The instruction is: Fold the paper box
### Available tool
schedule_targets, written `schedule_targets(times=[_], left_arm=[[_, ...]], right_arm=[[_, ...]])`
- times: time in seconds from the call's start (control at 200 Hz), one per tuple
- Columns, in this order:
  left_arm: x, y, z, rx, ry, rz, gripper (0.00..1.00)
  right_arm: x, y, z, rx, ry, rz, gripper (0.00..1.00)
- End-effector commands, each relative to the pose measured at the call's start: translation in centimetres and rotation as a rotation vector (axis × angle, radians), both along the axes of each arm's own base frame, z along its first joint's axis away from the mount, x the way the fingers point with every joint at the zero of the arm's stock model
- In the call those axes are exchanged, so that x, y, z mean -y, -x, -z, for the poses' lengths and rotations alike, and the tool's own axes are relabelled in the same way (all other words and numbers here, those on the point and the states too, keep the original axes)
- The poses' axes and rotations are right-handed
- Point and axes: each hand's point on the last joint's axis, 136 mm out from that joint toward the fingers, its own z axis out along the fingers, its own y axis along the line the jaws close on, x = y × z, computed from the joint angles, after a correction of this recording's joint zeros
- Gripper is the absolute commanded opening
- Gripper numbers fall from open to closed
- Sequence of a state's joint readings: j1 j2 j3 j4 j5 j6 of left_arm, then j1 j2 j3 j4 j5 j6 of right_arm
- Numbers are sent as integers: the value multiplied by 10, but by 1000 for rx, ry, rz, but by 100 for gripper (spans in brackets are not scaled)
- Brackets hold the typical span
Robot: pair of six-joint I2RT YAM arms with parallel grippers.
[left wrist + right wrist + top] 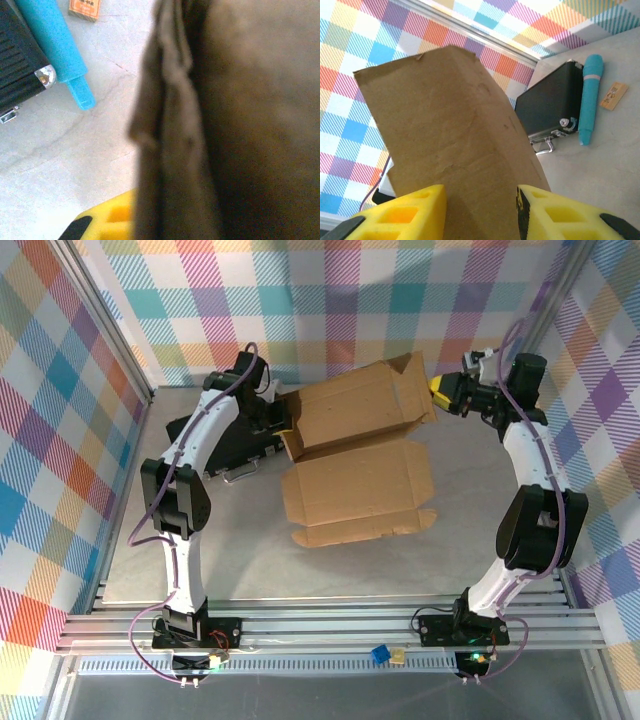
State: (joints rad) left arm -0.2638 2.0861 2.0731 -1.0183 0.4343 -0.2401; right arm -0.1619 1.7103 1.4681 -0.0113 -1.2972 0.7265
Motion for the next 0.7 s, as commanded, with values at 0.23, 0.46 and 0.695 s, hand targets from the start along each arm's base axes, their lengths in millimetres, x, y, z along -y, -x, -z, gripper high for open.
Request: schedule_targets(times=[0.23, 0.46, 0.695], left_arm=[[0, 3, -15, -12, 44, -8, 0], [1, 4, -19, -12, 59, -13, 0], [3, 5, -21, -13, 72, -18, 0]], right_arm=[[-27, 14, -12, 48, 27, -84, 41], [-43, 17, -11, 52, 61, -99, 42], [-45, 11, -16, 73, 96, -51, 45]])
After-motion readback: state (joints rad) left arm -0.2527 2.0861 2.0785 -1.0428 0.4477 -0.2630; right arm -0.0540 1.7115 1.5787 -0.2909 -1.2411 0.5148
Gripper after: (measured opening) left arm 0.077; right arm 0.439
